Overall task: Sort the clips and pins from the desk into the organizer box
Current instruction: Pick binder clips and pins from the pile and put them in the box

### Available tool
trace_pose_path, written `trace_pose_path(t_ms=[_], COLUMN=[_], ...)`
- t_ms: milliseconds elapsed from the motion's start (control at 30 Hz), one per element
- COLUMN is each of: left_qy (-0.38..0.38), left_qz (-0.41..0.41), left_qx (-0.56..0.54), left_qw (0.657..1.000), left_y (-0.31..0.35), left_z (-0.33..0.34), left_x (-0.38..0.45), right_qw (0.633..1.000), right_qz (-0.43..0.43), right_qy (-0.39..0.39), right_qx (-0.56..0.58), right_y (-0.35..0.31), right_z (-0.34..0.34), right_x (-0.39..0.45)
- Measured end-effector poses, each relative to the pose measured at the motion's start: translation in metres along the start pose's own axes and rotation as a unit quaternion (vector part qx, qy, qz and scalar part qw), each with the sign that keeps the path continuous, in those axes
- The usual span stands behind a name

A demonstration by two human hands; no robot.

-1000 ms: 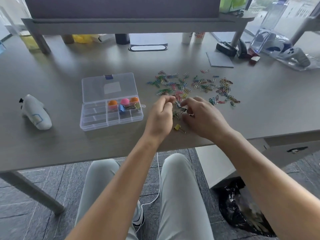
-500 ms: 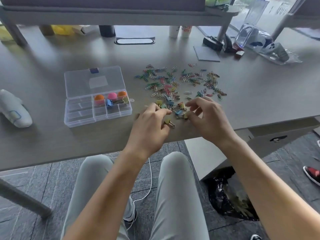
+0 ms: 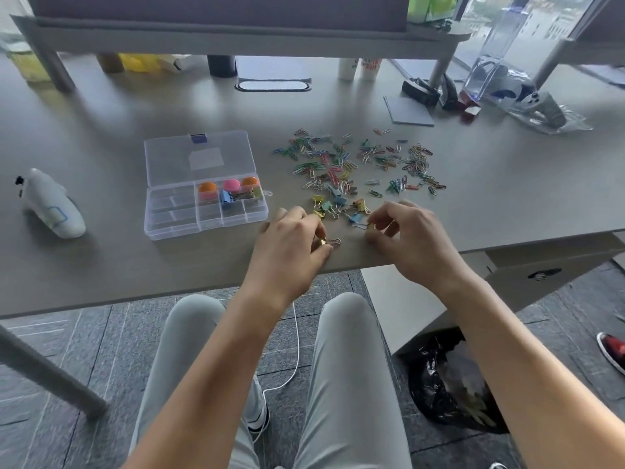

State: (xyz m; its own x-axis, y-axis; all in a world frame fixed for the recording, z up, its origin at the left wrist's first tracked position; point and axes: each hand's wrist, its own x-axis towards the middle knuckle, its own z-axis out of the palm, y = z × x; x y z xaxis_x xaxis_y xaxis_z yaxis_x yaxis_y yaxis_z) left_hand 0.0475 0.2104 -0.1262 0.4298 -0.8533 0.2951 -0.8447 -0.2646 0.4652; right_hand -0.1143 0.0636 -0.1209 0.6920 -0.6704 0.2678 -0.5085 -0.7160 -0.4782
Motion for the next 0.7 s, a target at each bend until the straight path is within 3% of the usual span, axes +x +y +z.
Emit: trace_pose_path(t_ms=[200, 400, 700], left_qy=[0.046, 0.1, 0.066], left_qz=[-0.02, -0.034, -0.039], left_qx=[-0.028, 0.0, 0.001], left_qw=[0.998, 0.994, 0.997], left_y=[-0.016, -0.044, -0.064], left_z=[-0.021, -0.037, -0.035], left_x=[-0.028, -0.046, -0.038], right_qw=[0.994, 0.96, 0.96], right_qz=[0.016, 0.062, 0.115], right_qy=[0.026, -0.044, -0.089], right_qx=[0.108, 0.269, 0.241], right_y=[-0.033, -0.086, -0.121], right_z=[0.004, 0.027, 0.058], right_x=[0.01, 0.048, 0.088])
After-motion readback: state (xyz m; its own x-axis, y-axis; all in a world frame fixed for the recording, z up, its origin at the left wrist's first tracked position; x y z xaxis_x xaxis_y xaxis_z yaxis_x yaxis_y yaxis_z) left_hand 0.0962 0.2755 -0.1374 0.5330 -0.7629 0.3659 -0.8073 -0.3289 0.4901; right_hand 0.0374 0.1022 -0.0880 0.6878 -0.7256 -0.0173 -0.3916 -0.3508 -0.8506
